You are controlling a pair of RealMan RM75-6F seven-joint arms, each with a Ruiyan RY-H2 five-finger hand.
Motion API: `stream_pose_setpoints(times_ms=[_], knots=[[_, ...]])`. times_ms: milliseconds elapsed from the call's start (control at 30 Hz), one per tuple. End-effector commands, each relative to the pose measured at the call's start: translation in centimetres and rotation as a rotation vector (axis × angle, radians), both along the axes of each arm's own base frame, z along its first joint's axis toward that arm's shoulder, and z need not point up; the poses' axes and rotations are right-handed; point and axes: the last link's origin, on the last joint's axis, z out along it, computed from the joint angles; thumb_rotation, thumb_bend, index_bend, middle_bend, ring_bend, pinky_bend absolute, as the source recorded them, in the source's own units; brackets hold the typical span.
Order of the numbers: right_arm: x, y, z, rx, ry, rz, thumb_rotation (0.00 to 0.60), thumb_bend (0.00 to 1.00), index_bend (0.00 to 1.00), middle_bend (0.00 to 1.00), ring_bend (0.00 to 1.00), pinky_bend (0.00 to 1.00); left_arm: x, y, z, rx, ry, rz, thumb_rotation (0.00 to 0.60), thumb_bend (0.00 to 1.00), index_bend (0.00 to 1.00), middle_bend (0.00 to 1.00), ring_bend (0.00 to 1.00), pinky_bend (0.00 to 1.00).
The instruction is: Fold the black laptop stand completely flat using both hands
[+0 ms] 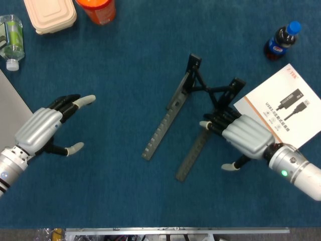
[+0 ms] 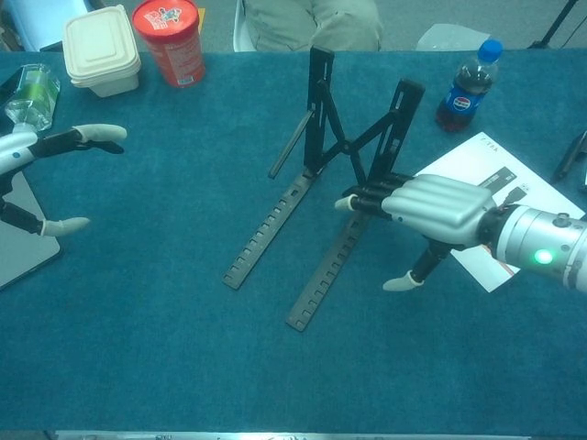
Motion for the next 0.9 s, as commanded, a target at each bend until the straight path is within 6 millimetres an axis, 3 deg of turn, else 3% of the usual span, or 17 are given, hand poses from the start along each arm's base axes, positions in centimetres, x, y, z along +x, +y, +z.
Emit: stream_pose_setpoints(times_ms=[33,533,900], knots=[[1.2,0.6,-0.1,0.032,-0.048,0.018,0.396,0.13,0.0,0.02,0.0,0.0,0.0,0.0,0.1,0.001,0.001,0.001,0.6,0.27,0.07,0.15,0.05,0.07],[7.6,-0.8,-1.4,0.043,-0.258,0.102,0.396,0.13,0.0,0.02,0.0,0.0,-0.8,-0.4,1.0,0.023,0.008,0.024,0.6,0.27,0.07,0.14,0.05,0.07],[8.9,-3.4,-3.7,0.019,-0.257,0.048,0.396,0.13,0.0,0.02,0.0,0.0,-1.0,-0.7,1.2,0.024,0.006,0.03,0.6,0.27,0.07,0.15,0.06,0.07]])
